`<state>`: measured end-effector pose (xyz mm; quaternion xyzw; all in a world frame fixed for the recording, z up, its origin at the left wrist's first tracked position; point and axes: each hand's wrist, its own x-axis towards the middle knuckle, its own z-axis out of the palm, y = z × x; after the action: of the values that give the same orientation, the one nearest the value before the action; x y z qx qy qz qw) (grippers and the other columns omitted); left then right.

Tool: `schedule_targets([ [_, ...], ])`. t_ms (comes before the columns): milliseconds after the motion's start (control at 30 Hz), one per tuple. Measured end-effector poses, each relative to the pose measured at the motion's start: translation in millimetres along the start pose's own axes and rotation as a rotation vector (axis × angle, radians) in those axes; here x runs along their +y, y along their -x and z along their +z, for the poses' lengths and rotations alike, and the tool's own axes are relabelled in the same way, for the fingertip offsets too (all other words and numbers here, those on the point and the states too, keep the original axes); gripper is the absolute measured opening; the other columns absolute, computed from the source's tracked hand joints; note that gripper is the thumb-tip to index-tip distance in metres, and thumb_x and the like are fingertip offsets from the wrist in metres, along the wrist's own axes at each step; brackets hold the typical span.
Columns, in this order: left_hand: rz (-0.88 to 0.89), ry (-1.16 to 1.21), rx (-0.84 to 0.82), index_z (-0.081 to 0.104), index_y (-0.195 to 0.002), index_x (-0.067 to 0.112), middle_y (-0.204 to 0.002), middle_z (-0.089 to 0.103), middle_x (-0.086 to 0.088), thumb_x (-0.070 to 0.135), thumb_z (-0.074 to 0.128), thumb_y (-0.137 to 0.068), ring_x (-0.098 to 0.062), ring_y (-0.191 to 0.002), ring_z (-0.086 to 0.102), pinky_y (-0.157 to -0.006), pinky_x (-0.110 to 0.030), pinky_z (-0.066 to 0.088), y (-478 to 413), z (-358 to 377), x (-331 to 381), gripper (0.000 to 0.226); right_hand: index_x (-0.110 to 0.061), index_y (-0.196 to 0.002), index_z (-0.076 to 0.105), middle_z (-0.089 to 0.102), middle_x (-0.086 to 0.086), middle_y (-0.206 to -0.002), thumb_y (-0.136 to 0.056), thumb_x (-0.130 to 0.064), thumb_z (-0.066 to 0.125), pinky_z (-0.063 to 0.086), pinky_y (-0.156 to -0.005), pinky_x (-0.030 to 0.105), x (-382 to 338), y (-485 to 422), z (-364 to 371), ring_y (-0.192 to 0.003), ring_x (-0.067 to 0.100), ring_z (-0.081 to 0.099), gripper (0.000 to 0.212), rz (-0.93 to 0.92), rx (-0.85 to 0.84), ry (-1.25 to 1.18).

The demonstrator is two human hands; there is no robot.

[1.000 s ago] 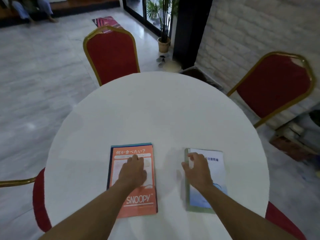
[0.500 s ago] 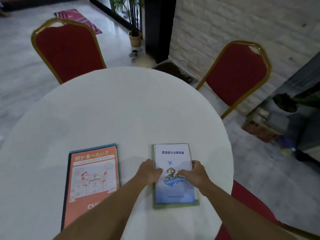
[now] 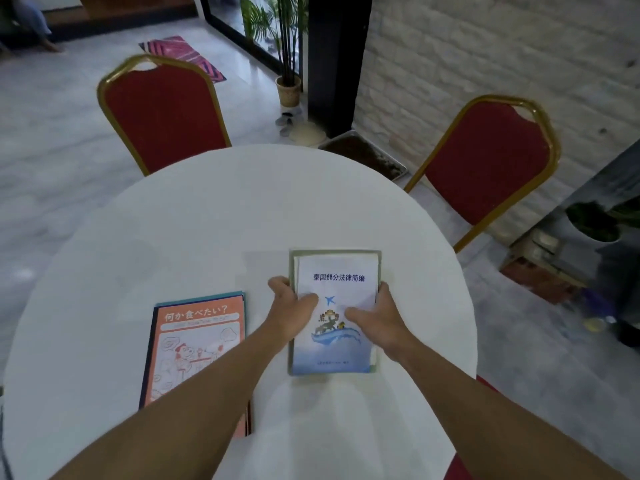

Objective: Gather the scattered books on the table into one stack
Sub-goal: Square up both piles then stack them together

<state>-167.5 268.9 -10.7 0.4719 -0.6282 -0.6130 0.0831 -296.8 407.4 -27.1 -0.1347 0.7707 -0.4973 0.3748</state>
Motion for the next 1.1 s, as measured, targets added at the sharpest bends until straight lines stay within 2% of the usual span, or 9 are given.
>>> schedule_targets([
  [100,0.249,-0.046,0.027,0.019,-0.108,0.015,-0.104,0.043,0.002,-0.001,0.049,-0.088,-0.006,-0.091,0.053,-0.071,-0.016,0.045,-7.6,-11.1,23.2,0.040,-0.023,-0.109,0.041,0.064,-0.001,-0.112,-0.074,-0.001,0.082,0.055,-0.069,0.014,-22.0,-2.5,9.0,-0.091,-0.005,0.069,0.059,-0.174,0.046,-0.066],
  [267,0.435,-0.186,-0.037,0.021,-0.124,0.017,-0.122,0.040,0.000,-0.003,0.050,-0.088,-0.011,-0.111,0.054,-0.079,-0.007,0.047,-2.4,-29.4,12.8,0.051,-0.026,-0.121,0.040,0.064,-0.003,-0.116,-0.073,0.002,0.076,0.057,-0.086,0.026,-30.0,4.6,13.4,-0.106,0.008,0.067,0.066,-0.263,0.114,-0.046],
  [433,0.460,-0.301,-0.167,0.017,-0.142,0.016,-0.114,0.029,0.048,0.001,0.052,-0.092,-0.005,-0.113,0.053,-0.082,0.004,0.042,1.9,-32.0,-14.8,0.062,-0.034,-0.121,0.035,0.060,-0.014,-0.119,-0.079,0.006,0.072,0.049,-0.080,0.004,-11.6,6.0,10.6,-0.104,-0.015,0.060,0.069,-0.316,0.056,0.059],
  [533,0.457,-0.371,-0.156,0.015,-0.146,0.012,-0.122,0.031,0.019,0.002,0.052,-0.094,-0.006,-0.120,0.046,-0.091,0.001,0.040,-2.4,-34.7,-13.1,0.065,-0.038,-0.118,0.033,0.057,-0.017,-0.119,-0.080,0.003,0.072,0.047,-0.081,0.004,-9.1,3.9,8.5,-0.104,-0.017,0.058,0.068,-0.313,0.037,0.116],
  [700,0.547,-0.448,-0.171,0.020,-0.149,0.014,-0.135,0.025,0.009,0.002,0.050,-0.096,-0.009,-0.127,0.041,-0.105,-0.022,0.043,-5.8,-37.2,-8.8,0.062,-0.046,-0.111,0.033,0.059,-0.012,-0.121,-0.082,0.004,0.069,0.049,-0.088,0.011,-10.0,3.8,6.9,-0.112,-0.009,0.058,0.068,-0.337,0.057,0.139],
  [867,0.530,-0.473,-0.170,0.022,-0.148,0.012,-0.119,0.021,0.023,0.005,0.050,-0.095,-0.006,-0.118,0.044,-0.100,-0.009,0.043,-6.2,-39.4,-13.6,0.060,-0.060,-0.109,0.030,0.058,-0.016,-0.123,-0.085,0.000,0.068,0.049,-0.089,0.012,2.1,8.4,8.0,-0.116,-0.005,0.057,0.074,-0.351,0.079,0.174],
  [967,0.489,-0.461,-0.198,0.021,-0.147,0.010,-0.110,0.029,0.023,0.001,0.050,-0.094,-0.008,-0.113,0.049,-0.082,0.004,0.042,-7.8,-41.1,-14.4,0.062,-0.047,-0.116,0.030,0.055,-0.017,-0.122,-0.086,0.000,0.067,0.049,-0.095,0.019,4.2,7.2,7.6,-0.117,0.001,0.058,0.068,-0.353,0.067,0.206],
  [1033,0.485,-0.459,-0.193,0.022,-0.147,0.010,-0.111,0.030,0.021,0.000,0.050,-0.093,-0.011,-0.115,0.051,-0.080,0.004,0.042,-9.5,-41.3,-11.5,0.062,-0.037,-0.120,0.030,0.055,-0.015,-0.122,-0.085,0.002,0.067,0.050,-0.097,0.025,1.7,5.4,7.8,-0.118,0.007,0.058,0.064,-0.353,0.057,0.210],
  [1100,0.495,-0.455,-0.189,0.023,-0.146,0.012,-0.111,0.028,0.024,-0.001,0.050,-0.092,-0.010,-0.116,0.050,-0.079,0.004,0.042,-9.4,-40.5,-8.9,0.062,-0.042,-0.117,0.029,0.054,-0.015,-0.121,-0.083,0.003,0.066,0.049,-0.096,0.021,-0.9,5.0,8.3,-0.118,0.005,0.057,0.067,-0.360,0.082,0.206],
])
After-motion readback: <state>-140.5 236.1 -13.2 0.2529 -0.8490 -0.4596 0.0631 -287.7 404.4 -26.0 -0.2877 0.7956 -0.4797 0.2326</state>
